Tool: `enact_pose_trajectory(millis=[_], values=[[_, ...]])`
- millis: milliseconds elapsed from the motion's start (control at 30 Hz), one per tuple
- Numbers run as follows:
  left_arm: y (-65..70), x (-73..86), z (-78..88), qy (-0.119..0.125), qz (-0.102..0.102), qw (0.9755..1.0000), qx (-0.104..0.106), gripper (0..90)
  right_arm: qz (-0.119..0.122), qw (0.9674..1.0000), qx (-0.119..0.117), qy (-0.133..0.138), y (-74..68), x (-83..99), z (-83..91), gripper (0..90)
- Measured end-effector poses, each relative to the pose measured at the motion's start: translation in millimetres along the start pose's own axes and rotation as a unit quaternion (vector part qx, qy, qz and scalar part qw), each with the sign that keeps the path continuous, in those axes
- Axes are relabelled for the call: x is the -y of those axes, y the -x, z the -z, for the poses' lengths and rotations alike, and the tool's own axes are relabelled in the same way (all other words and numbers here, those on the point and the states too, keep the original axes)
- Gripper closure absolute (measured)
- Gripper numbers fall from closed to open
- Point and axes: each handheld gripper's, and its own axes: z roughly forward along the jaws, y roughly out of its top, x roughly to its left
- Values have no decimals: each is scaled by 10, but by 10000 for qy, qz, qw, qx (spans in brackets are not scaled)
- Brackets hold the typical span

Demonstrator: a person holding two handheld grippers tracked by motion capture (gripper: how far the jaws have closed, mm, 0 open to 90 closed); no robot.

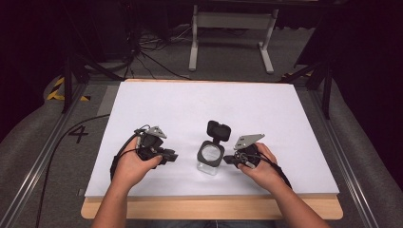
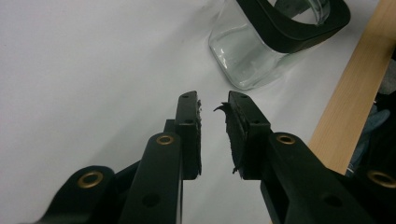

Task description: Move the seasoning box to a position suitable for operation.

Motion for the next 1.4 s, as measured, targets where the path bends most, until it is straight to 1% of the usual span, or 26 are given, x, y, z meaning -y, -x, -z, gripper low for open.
enact_pose_trajectory(millis=[33,100,133,167,233,267,300,333,433,467,533,567,633,700,800,833,933,1000,1100,1167,1200,1233,1267,1333,1400], values=[[-9,-1,-22,-2,26,10000,13,758,-6,10000,-15,24,8,5,1,900],[-24,-11,-85,-33,20,10000,13,777,-124,9998,-120,76,18,24,27,900],[-30,-25,-142,-53,-4,10000,-18,792,-93,9999,-75,85,27,32,50,900],[-28,-37,-195,-60,-17,10000,-14,822,-111,9999,-28,98,37,45,92,900],[-19,-76,-323,-57,-92,9999,21,861,-184,9997,36,148,68,73,180,900],[-6,-99,-382,-105,-109,9999,47,874,-247,9995,97,188,95,96,242,900],[-6,-99,-382,-105,-109,9999,47,887,-247,9995,97,188,95,96,242,900],[-3,-120,-429,-92,-184,9998,76,887,-285,9992,155,236,129,122,307,900],[29,-182,-565,-117,-267,9993,225,896,-471,9978,308,356,210,202,465,900],[45,-199,-609,-156,-342,9990,254,896,-524,9973,351,382,234,226,509,900],[79,-225,-674,-232,-430,9983,302,896,-626,9962,411,452,276,267,580,900],[101,-238,-701,-266,-445,9980,364,897,-664,9958,423,464,287,279,603,900],[123,-258,-721,-395,-540,9973,304,898,-707,9950,475,515,313,307,647,900],[113,-255,-726,-484,-492,9968,395,898,-761,9944,502,540,325,323,682,900],[101,-244,-725,-514,-432,9966,475,898,-770,9940,527,571,339,328,707,900],[105,-240,-732,-514,-445,9966,470,898,-776,9938,537,589,340,326,709,900],[123,-237,-754,-673,-487,9952,519,898,-759,9939,528,594,338,319,706,900],[146,-234,-777,-690,-477,9949,559,898,-760,9940,523,587,338,317,704,900],[174,-236,-793,-708,-523,9942,620,898,-751,9941,515,592,347,313,709,900],[200,-240,-798,-752,-568,9935,633,898,-768,9939,515,606,354,308,715,900],[214,-237,-806,-727,-566,9937,633,898,-761,9938,515,618,360,305,718,900],[230,-241,-809,-753,-592,9932,665,898,-765,9937,516,631,364,302,719,900],[244,-239,-810,-775,-574,9932,656,898,-782,9937,506,630,367,299,725,900],[267,-246,-827,-757,-652,9927,682,897,-780,9936,508,640,373,298,725,900],[295,-251,-838,-758,-666,9925,690,897,-776,9937,498,640,374,297,724,900]])
